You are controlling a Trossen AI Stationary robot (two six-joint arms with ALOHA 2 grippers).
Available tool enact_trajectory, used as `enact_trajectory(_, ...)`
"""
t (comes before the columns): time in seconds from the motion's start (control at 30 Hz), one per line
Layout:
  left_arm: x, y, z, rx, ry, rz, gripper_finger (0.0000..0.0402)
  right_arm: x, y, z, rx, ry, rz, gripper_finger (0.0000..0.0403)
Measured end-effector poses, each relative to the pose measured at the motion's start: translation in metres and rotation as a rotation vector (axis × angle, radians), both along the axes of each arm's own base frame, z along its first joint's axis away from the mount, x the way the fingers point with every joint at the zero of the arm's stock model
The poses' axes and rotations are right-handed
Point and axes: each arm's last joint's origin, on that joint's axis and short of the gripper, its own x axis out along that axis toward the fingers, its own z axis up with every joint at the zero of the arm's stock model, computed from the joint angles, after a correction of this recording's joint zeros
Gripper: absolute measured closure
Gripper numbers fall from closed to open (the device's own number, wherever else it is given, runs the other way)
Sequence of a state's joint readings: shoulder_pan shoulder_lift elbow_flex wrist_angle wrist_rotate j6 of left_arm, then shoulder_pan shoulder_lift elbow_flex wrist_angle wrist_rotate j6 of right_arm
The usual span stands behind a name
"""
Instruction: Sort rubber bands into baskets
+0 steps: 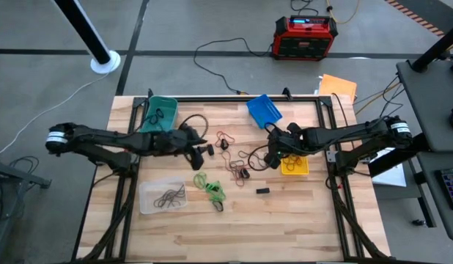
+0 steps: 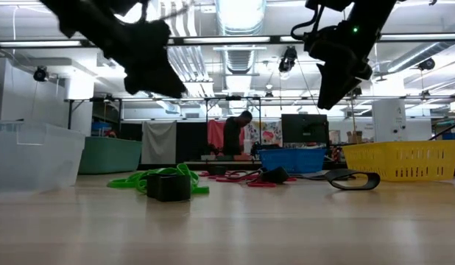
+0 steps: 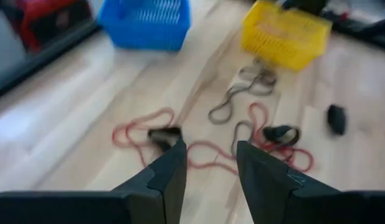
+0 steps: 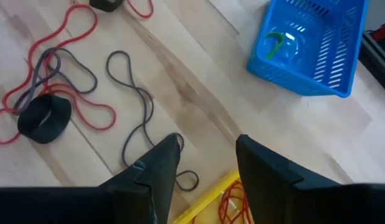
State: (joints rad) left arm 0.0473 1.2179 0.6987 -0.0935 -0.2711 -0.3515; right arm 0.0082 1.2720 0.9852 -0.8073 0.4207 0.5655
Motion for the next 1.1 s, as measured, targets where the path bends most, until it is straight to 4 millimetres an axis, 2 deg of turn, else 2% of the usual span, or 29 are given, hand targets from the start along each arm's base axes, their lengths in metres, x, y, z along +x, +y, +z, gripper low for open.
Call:
enact_trajectory(0.23,0.041,0.004,-0.029,-0.117,0.187,0.102,0.0287,0.0,0.0,0.0,-0.001,-0.005,0.0,0.0245)
enact_trajectory(0.37,0.054,0.01,-0.046,-0.15,0.373,0.165,0.0278,0.001,0.0,0.0,-0.012,0.002,0.016,0.0242)
enact_trajectory(0.5,0.066,0.018,-0.057,-0.174,0.444,0.245,0.0257,0.0,-0.001,0.001,-0.05,0.013,0.026,0.0241)
enact_trajectory(0.63,0.072,0.022,-0.061,-0.192,0.447,0.303,0.0233,0.0,-0.001,0.001,-0.072,0.021,0.033,0.024)
enact_trajectory(0.87,0.071,0.029,-0.076,-0.219,0.471,0.437,0.0188,0.001,-0.001,0.001,-0.092,0.037,0.079,0.0233)
enact_trajectory(1.1,0.075,0.029,-0.083,-0.216,0.457,0.444,0.0162,0.001,-0.001,0.001,-0.106,0.048,0.109,0.0232)
